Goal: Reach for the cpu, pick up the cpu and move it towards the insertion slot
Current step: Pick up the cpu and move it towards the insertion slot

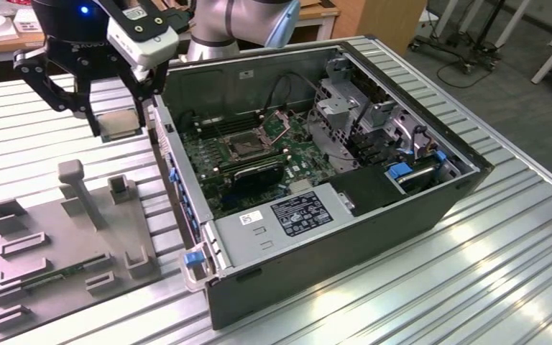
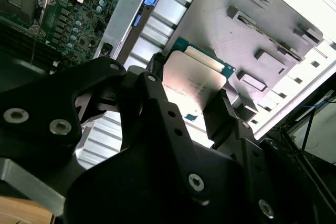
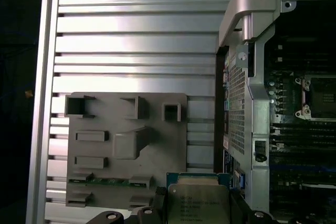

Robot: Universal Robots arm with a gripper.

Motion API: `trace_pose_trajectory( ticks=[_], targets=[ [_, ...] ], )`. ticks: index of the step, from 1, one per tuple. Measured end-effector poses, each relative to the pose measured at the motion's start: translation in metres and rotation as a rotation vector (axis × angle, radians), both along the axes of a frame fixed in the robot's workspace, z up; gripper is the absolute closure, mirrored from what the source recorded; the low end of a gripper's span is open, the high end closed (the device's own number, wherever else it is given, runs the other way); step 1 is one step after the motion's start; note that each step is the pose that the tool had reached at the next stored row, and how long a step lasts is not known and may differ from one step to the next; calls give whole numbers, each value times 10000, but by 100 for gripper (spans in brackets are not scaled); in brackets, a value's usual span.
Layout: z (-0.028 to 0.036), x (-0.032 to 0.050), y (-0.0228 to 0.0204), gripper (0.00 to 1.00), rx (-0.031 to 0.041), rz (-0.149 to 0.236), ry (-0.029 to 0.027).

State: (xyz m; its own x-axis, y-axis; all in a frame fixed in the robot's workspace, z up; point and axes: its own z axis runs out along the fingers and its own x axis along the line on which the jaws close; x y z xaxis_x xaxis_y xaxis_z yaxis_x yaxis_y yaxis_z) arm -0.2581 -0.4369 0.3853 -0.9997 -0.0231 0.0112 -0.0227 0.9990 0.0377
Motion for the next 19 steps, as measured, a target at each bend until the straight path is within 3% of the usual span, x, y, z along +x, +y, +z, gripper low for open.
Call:
trace_pose_trajectory(
  ticks=[19],
  targets=[
    [-1, 235, 0, 45, 0, 0, 4]
  ],
)
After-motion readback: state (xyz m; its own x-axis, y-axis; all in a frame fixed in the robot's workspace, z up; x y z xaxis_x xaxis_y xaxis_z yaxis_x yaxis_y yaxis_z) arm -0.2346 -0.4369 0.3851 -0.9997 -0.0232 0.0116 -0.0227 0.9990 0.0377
